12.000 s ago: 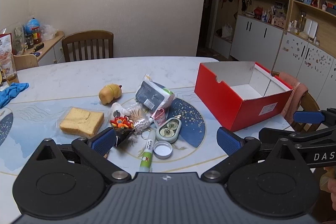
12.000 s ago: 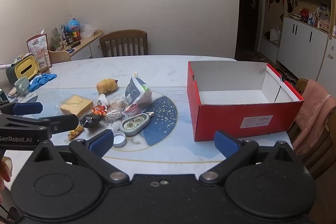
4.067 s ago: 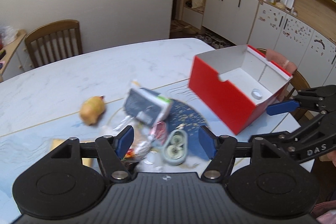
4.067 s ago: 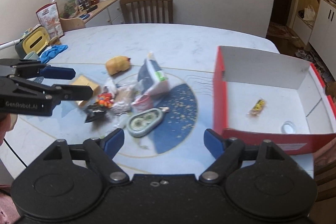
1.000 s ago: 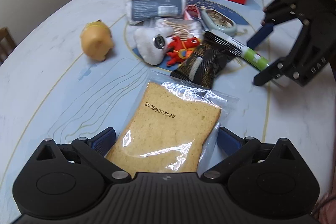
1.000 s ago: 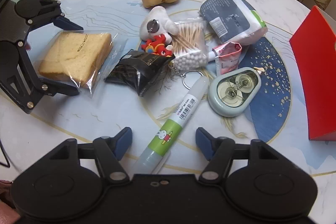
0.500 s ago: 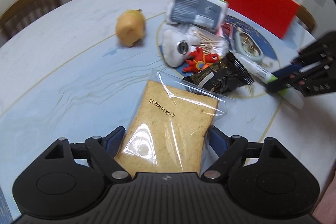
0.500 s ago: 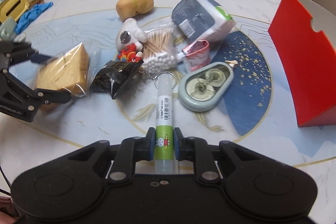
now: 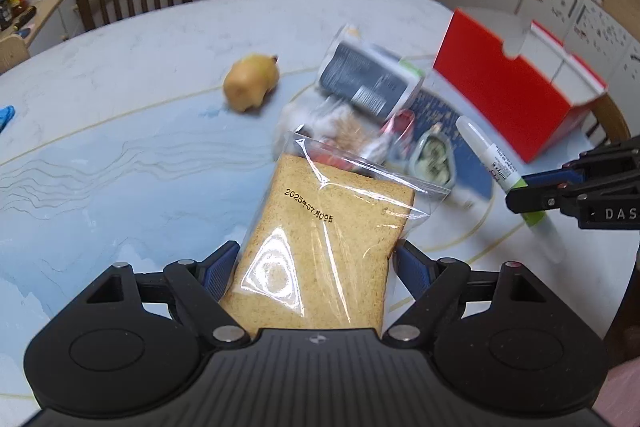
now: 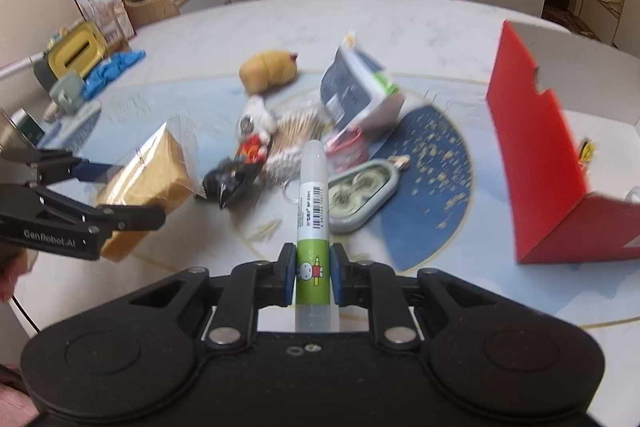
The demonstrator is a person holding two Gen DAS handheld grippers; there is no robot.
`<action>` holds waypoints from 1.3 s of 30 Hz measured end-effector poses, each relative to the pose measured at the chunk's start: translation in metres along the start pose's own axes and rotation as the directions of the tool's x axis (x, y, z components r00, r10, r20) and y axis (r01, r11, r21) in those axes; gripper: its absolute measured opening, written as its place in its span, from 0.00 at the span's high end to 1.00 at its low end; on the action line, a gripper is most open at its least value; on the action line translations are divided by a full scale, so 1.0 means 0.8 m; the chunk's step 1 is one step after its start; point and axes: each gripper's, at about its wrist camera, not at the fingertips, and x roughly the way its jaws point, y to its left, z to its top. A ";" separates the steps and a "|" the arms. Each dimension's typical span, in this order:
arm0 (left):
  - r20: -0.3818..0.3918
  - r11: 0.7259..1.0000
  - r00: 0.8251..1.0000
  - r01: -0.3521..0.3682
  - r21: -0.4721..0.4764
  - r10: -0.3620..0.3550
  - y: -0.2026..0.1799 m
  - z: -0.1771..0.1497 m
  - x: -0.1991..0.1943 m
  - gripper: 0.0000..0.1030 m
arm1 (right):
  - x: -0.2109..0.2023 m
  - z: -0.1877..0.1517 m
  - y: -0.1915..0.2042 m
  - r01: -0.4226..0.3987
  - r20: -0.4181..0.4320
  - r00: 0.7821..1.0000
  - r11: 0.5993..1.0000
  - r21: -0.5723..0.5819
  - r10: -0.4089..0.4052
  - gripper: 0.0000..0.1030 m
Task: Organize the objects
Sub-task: 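Carry the bread bag and glue stick with both grippers into the shoebox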
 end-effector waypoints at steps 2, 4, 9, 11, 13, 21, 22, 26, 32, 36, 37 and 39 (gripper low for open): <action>0.016 1.000 1.000 -0.007 -0.007 0.007 -0.019 0.011 -0.006 0.20 | -0.013 0.006 -0.014 -0.010 0.022 1.000 1.000 0.015 0.010 0.84; 0.031 1.000 0.999 -0.008 -0.009 0.009 -0.038 0.023 -0.010 0.20 | -0.025 0.012 -0.028 -0.016 0.044 0.999 1.000 0.027 0.015 0.84; 0.066 1.000 0.998 0.021 0.007 -0.021 -0.087 0.056 -0.012 0.20 | -0.050 0.027 -0.068 -0.013 0.078 0.997 0.998 0.064 0.008 0.84; 0.080 0.999 0.996 0.031 0.016 -0.032 -0.108 0.071 -0.009 0.20 | -0.059 0.033 -0.087 -0.003 0.092 0.996 0.996 0.087 -0.005 0.84; 0.090 0.998 0.994 0.052 0.022 -0.054 -0.127 0.086 -0.005 0.20 | -0.067 0.038 -0.107 0.005 0.108 0.994 0.994 0.113 -0.018 0.84; 0.110 0.992 0.989 0.087 0.086 -0.096 -0.213 0.147 0.023 0.20 | -0.097 0.054 -0.193 0.045 0.165 0.983 0.978 0.205 -0.079 0.84; 0.109 0.992 0.989 0.091 0.093 -0.101 -0.224 0.155 0.028 0.20 | -0.099 0.055 -0.203 0.052 0.168 0.982 0.975 0.214 -0.090 0.84; 0.092 0.988 0.989 0.105 0.112 -0.115 -0.261 0.184 0.050 0.20 | -0.100 0.061 -0.240 0.087 0.173 0.976 0.965 0.248 -0.132 0.84; 0.076 0.982 0.991 0.095 0.162 -0.108 -0.313 0.214 0.084 0.20 | -0.096 0.062 -0.284 0.125 0.163 0.971 0.950 0.285 -0.177 0.84; 0.061 0.978 0.994 0.081 0.191 -0.095 -0.335 0.227 0.107 0.20 | -0.090 0.066 -0.303 0.158 0.153 0.966 0.943 0.293 -0.210 0.84; 0.056 0.978 0.994 0.078 0.194 -0.091 -0.339 0.231 0.113 0.20 | -0.087 0.067 -0.308 0.168 0.150 0.964 0.941 0.295 -0.220 0.84; 0.052 0.977 0.995 0.067 0.203 -0.079 -0.347 0.237 0.124 0.20 | -0.082 0.071 -0.320 0.184 0.142 0.962 0.937 0.298 -0.233 0.84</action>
